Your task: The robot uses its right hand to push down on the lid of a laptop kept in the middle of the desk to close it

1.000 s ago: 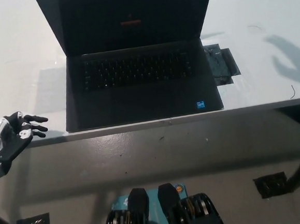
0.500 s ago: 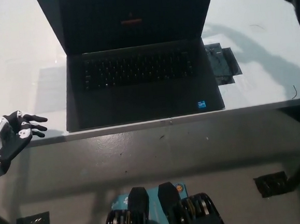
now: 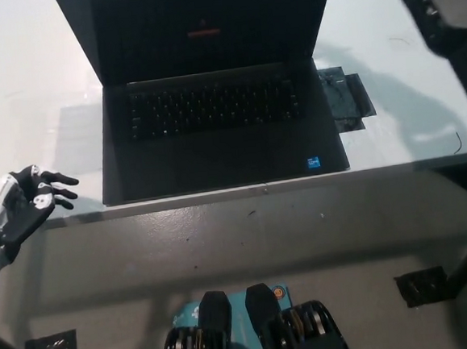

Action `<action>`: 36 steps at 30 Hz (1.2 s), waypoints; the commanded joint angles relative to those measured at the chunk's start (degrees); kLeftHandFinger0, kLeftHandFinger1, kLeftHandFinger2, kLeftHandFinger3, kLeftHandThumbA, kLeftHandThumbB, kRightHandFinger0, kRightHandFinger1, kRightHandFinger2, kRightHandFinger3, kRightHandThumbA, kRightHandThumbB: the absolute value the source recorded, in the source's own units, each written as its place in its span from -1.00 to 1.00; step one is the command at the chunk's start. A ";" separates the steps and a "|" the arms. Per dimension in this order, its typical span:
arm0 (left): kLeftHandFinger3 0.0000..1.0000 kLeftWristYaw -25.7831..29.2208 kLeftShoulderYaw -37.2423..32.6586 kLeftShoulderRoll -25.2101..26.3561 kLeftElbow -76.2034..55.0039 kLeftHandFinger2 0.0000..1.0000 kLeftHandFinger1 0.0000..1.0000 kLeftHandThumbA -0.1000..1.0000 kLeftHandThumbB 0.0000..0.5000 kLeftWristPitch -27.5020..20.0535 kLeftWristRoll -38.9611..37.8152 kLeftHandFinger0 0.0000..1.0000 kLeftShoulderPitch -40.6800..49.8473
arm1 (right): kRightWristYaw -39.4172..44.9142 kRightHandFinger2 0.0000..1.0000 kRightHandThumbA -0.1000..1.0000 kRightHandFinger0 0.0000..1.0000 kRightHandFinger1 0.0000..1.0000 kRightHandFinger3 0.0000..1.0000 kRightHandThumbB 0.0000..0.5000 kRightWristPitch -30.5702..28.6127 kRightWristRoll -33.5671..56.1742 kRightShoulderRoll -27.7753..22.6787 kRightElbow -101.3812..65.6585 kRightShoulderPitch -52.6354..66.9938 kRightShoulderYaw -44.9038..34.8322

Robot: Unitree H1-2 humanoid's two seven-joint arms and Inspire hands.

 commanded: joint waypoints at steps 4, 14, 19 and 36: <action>0.08 -2.56 -0.28 1.57 0.14 -0.02 -0.12 -1.00 -0.59 -2.46 -1.14 -0.13 -2.85 | -0.65 0.59 -0.43 1.00 0.79 0.76 0.33 -6.58 -2.52 1.91 6.28 -2.92 -1.59; 0.11 -1.09 -0.25 1.55 -3.11 0.08 -0.03 -1.00 -0.58 1.72 0.02 -0.02 -2.12 | -0.47 0.76 -0.38 1.00 0.99 0.74 0.33 -6.64 -3.21 1.98 5.44 1.99 -3.27; 0.13 -1.49 -0.09 1.56 -2.94 0.08 -0.03 -1.00 -0.59 2.24 -0.71 -0.04 -2.27 | -0.03 0.69 -0.37 1.00 0.91 0.86 0.29 -4.88 -3.53 0.73 -0.19 6.59 -3.87; 0.02 -2.15 0.35 2.39 -1.04 0.01 -0.07 -1.00 -0.57 -0.04 -0.74 -0.08 -3.47 | 1.06 0.80 -0.54 1.00 0.92 1.00 -0.08 7.60 4.86 2.02 -25.79 31.33 -12.54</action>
